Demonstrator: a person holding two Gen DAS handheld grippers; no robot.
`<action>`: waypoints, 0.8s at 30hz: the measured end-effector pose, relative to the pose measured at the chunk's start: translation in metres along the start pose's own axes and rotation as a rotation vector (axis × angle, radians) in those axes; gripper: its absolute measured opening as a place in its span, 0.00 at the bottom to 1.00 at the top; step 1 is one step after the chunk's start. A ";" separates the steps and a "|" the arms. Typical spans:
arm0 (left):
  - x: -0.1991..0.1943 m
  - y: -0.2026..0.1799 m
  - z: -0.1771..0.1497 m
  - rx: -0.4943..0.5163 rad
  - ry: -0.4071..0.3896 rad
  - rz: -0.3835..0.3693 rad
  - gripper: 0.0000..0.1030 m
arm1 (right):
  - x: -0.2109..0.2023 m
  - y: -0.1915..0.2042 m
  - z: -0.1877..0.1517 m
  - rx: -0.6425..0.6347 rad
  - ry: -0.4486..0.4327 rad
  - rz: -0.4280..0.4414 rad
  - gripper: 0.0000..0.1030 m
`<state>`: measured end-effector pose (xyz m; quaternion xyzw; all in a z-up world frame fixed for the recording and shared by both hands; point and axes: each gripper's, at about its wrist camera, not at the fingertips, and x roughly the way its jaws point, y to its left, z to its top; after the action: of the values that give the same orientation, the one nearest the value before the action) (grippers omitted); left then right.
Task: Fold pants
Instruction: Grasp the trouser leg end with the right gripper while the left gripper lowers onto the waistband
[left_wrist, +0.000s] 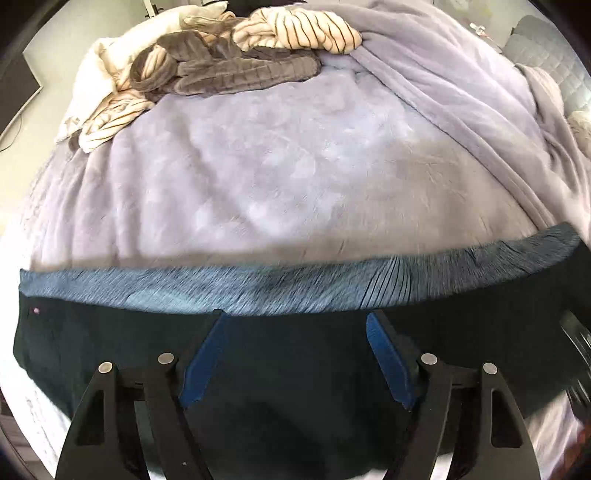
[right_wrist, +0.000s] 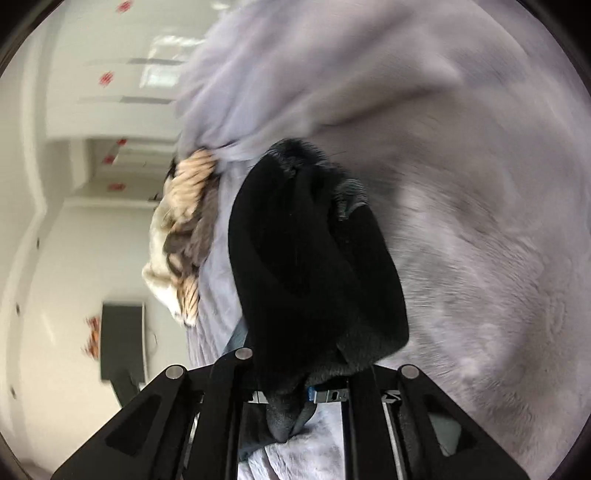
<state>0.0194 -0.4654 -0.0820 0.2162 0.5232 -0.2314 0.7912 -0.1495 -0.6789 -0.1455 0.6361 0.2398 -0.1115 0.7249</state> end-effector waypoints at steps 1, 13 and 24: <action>0.012 -0.008 0.001 0.010 0.015 -0.001 0.76 | -0.002 0.007 -0.001 -0.021 0.002 0.006 0.12; -0.001 -0.021 -0.038 0.085 0.033 0.004 0.77 | -0.003 0.050 -0.004 -0.177 0.038 -0.028 0.12; 0.005 0.007 -0.052 0.091 0.062 -0.125 0.77 | -0.001 0.134 -0.055 -0.533 0.085 -0.192 0.12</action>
<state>-0.0125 -0.4297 -0.1048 0.2259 0.5488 -0.2971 0.7480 -0.0988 -0.6027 -0.0329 0.4017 0.3499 -0.0863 0.8419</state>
